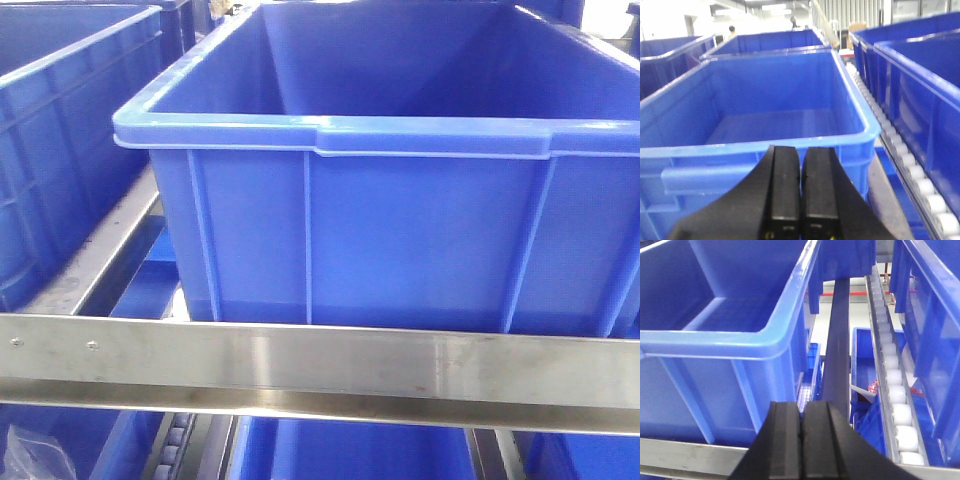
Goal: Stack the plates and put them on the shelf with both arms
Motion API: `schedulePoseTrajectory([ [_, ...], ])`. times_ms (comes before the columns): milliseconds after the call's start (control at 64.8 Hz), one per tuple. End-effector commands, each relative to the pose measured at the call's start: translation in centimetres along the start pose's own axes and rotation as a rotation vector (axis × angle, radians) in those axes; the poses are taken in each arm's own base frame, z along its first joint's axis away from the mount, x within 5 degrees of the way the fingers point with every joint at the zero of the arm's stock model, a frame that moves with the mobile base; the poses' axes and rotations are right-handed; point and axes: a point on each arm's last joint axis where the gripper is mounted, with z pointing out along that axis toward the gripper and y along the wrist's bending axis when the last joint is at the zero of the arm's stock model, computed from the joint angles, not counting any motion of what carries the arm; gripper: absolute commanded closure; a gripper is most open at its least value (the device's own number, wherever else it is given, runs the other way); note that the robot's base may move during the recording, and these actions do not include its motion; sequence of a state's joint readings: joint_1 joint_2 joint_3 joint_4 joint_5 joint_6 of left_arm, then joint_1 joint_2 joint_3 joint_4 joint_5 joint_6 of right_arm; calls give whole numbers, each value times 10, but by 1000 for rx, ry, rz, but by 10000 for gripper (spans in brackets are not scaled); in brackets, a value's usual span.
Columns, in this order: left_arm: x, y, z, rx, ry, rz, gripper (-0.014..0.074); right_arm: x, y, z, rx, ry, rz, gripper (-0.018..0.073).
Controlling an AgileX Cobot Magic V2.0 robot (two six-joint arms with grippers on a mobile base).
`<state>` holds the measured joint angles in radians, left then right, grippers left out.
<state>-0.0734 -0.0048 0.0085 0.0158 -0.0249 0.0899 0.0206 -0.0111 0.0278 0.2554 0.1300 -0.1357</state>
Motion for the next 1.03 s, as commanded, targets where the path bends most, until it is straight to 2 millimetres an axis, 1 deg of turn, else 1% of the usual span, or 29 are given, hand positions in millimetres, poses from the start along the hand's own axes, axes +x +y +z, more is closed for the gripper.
schedulePoseTrajectory([
  [0,-7,1,-2,-9,-84,-2,514,-8,-1,-2,16,-101,-6,510],
  [1019,-7,1,-2,-10,-92,-7,514,-8,-1,-2,16,-101,-6,510],
])
